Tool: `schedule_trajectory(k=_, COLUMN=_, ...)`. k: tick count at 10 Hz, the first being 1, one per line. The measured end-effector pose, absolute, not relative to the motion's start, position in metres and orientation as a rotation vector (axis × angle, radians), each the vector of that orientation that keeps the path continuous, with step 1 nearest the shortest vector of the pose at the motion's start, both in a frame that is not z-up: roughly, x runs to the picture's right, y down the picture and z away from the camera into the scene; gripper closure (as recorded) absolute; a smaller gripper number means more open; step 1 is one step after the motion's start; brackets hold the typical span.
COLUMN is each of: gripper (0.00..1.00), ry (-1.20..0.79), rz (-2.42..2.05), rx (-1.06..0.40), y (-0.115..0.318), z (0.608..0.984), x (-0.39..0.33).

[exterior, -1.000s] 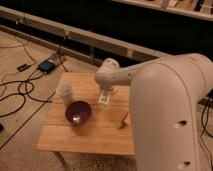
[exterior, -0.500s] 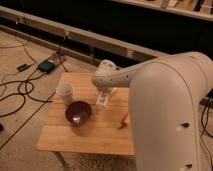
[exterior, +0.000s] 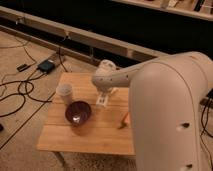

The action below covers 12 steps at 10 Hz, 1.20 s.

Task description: Place the bottle in the ceramic bowl

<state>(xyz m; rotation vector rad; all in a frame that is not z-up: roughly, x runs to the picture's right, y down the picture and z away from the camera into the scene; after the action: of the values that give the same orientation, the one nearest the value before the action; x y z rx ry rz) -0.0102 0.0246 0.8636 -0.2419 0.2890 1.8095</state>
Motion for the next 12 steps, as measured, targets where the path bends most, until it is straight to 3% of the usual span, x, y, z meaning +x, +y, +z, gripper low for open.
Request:
schedule_trajectory(k=4, gripper=1.00, ry=0.286, rz=1.850, rx=-0.366, y=0.016, z=0.846, x=-0.037)
schedule_trajectory(k=8, gripper=1.00, ry=0.258, rz=1.849, rx=-0.347, y=0.004, z=0.840, x=-0.027)
schedule_trajectory(k=12, gripper=1.00, ry=0.211, rz=1.773, rx=-0.310, y=0.022, z=0.830, x=-0.040)
